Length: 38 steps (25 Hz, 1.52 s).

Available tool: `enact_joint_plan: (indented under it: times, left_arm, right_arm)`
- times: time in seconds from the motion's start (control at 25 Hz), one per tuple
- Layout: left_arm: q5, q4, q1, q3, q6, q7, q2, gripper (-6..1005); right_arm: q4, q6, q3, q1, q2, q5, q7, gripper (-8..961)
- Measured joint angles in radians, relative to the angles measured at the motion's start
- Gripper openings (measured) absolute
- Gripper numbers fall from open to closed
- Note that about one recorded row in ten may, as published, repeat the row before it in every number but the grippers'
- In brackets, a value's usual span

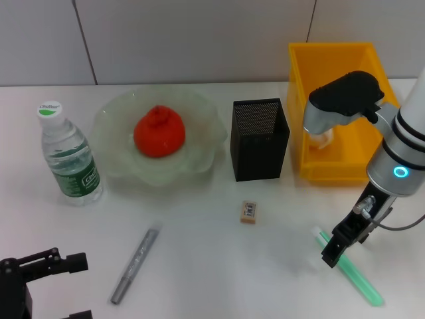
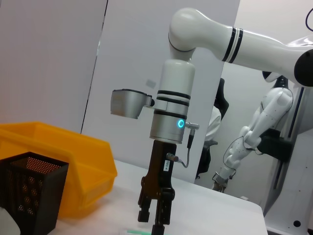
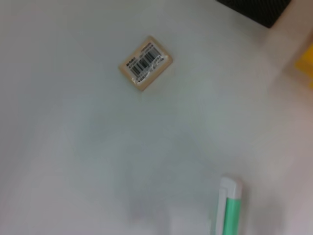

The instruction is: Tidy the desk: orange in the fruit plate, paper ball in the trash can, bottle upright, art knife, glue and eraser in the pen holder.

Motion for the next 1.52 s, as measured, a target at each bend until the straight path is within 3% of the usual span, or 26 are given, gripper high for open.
enact_joint_plan:
  times: [0.36,1.0,1.52]
  left_arm:
    - [0.000,-0.002,-0.001,0.000,-0.010,-0.002,-0.002,811]
    - [0.000,-0.003,-0.003,0.000,-0.013,0.002,-0.004,811]
    - [0.000,-0.003,-0.004,0.000,-0.022,0.007,-0.005,810]
  right_arm:
    - [0.030,0.030,-0.009,0.000,0.002,0.002,0.001,797]
    - [0.063,0.088,0.000,0.009,0.001,0.003,0.011,348]
    - [0.070,0.105,-0.010,0.013,0.001,0.006,0.011,246]
